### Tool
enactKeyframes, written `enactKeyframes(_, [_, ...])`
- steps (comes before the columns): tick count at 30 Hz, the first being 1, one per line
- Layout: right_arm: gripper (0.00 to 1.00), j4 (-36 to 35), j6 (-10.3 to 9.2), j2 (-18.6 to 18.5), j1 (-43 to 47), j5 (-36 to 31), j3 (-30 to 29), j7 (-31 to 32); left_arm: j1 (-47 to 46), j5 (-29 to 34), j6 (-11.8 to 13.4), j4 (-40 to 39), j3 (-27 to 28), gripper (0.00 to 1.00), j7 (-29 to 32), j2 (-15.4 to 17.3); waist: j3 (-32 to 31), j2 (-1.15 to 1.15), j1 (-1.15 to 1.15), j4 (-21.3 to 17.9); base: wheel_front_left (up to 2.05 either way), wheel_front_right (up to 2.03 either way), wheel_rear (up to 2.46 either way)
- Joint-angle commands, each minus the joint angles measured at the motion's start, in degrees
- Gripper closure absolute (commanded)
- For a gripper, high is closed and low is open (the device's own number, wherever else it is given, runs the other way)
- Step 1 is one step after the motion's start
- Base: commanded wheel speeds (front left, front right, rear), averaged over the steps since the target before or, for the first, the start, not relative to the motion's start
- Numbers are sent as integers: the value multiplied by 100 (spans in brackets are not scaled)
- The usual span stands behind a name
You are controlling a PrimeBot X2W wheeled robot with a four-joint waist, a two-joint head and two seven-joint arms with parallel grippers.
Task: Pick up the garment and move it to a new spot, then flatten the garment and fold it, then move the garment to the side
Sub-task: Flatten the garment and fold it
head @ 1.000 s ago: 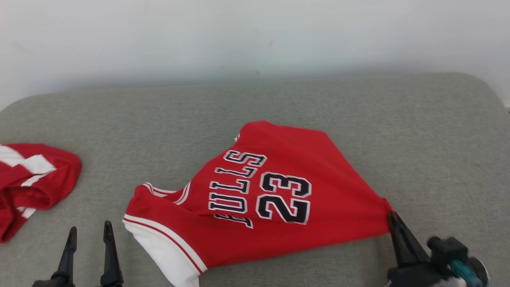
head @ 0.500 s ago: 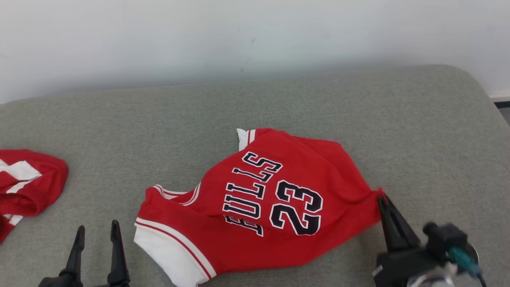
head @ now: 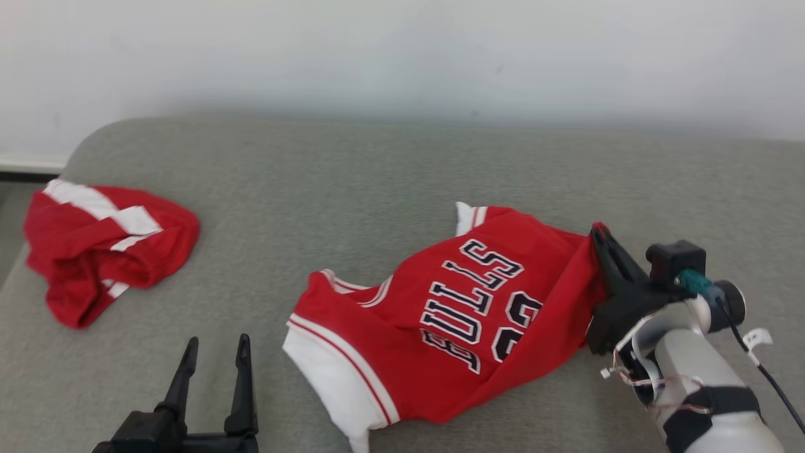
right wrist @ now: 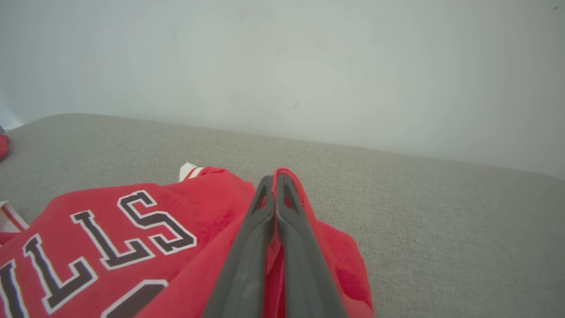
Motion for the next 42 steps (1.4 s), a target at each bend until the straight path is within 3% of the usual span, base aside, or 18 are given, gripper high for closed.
enactKeyframes(1, [100, 303, -13, 17, -258, -17, 20, -109, -78, -32, -3, 39, -66, 0, -19, -7, 121, 0, 0, 514, 0, 0, 0])
enactKeyframes(3, [100, 733, -13, 31, -496, -26, 48, -202, -113, -42, -8, 73, -116, 0, -19, -7, 151, 0, 0, 607, 0, 0, 0])
enactKeyframes(4, [84, 937, -13, 36, -595, -28, 71, -232, -134, -53, -13, 93, -133, 0, -19, -7, 155, 0, 0, 636, 0, 0, 0])
enactKeyframes(5, [53, 1109, -13, 49, -688, -31, 94, -269, -136, -62, -17, 115, -151, 0, -19, -8, 152, 0, 0, 652, 0, 0, 0])
enactKeyframes(6, [0, 1253, -13, 66, -769, -27, 123, -304, -125, -64, -18, 131, -163, 0, -19, -8, 144, 0, 0, 655, 0, 0, 0])
enactKeyframes(10, [0, 1497, -13, 143, -909, 119, 228, -388, -69, -73, 26, 141, -113, 0, -19, -9, 70, 0, 0, 514, 0, 0, 0])
enactKeyframes(14, [0, 1093, -13, 84, -782, 219, 269, -398, -7, -27, 44, 100, -19, 0, -19, -8, 7, 0, 0, 320, 0, 0, 0])
enactKeyframes(23, [0, -921, -13, -330, 695, 421, -147, -392, 238, 132, 41, -137, 414, 0, -19, -7, -154, 0, 0, -221, 0, 0, 0])
enactKeyframes(30, [0, -1774, -13, -331, 1947, 409, -342, -393, 389, 170, 40, -287, 605, 0, -19, -7, -151, 0, 0, -371, 0, 0, 0])
enactKeyframes(35, [0, -1847, -13, -154, 2303, 382, -187, -393, 362, 204, 27, -285, 592, 0, -19, -7, -132, 0, 0, -340, 0, 0, 0])
enactKeyframes(42, [0, -1406, -13, -32, 1977, 313, 147, -303, 287, 212, 26, -253, 528, 0, -19, -8, -107, 0, 0, -113, 0, 0, 0])
